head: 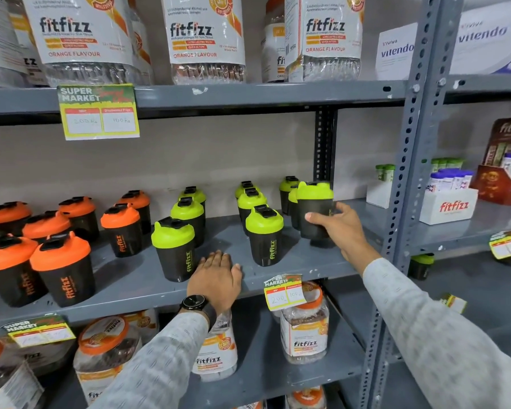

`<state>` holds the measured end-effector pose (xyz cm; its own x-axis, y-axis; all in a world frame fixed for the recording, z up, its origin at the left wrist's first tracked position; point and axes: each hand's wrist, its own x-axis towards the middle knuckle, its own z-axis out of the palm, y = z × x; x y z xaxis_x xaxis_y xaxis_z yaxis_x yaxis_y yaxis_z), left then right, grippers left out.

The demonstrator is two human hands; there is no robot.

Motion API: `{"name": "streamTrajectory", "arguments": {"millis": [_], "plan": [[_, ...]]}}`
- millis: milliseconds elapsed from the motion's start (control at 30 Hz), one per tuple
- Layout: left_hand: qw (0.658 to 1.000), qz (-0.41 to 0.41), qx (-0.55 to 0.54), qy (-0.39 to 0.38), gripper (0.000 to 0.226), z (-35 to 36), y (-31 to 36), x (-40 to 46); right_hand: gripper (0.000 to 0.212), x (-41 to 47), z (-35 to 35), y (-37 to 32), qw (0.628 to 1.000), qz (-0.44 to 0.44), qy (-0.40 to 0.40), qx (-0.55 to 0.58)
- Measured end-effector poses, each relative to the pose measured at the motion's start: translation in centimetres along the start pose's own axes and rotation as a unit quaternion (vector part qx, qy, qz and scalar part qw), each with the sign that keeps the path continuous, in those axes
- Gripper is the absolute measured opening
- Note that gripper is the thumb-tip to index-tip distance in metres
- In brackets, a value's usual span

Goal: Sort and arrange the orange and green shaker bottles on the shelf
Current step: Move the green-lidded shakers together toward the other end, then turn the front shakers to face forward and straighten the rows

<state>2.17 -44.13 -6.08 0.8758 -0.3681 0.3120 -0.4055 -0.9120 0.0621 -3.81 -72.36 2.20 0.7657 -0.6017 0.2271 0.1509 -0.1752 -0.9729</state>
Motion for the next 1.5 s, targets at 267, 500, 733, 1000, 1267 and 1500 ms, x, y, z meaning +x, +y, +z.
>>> {"name": "streamTrajectory", "arguments": {"millis": [267, 500, 733, 1000, 1267, 1500], "plan": [[1.0, -0.001, -0.015, 0.019, 0.097, -0.1, 0.1, -0.1, 0.06, -1.6, 0.6, 3.1, 0.993, -0.035, 0.027, -0.107], [0.999, 0.002, -0.031, 0.014, 0.086, -0.2, 0.0, -0.3, 0.078, -2.3, 0.5, 3.9, 0.988, -0.04, 0.012, -0.151], [0.908, -0.06, -0.355, 0.214, 0.05, -2.3, 2.7, -1.8, 0.098, -3.7, -2.0, 6.0, 0.986, -0.067, 0.061, -0.138], [0.815, -0.188, -0.521, 0.168, 0.122, -2.2, 9.8, 0.8, 0.113, -0.7, -2.7, 4.6, 0.992, -0.048, -0.029, -0.11], [0.81, -0.262, -0.45, 0.269, 0.114, -1.4, 14.1, 0.3, 0.086, 0.3, -0.8, 6.3, 0.989, -0.083, -0.01, -0.123], [0.81, -0.268, -0.421, 0.309, 0.094, -1.1, 15.7, 1.3, 0.074, -1.7, 1.0, 5.6, 0.983, -0.09, 0.078, -0.139]]}}
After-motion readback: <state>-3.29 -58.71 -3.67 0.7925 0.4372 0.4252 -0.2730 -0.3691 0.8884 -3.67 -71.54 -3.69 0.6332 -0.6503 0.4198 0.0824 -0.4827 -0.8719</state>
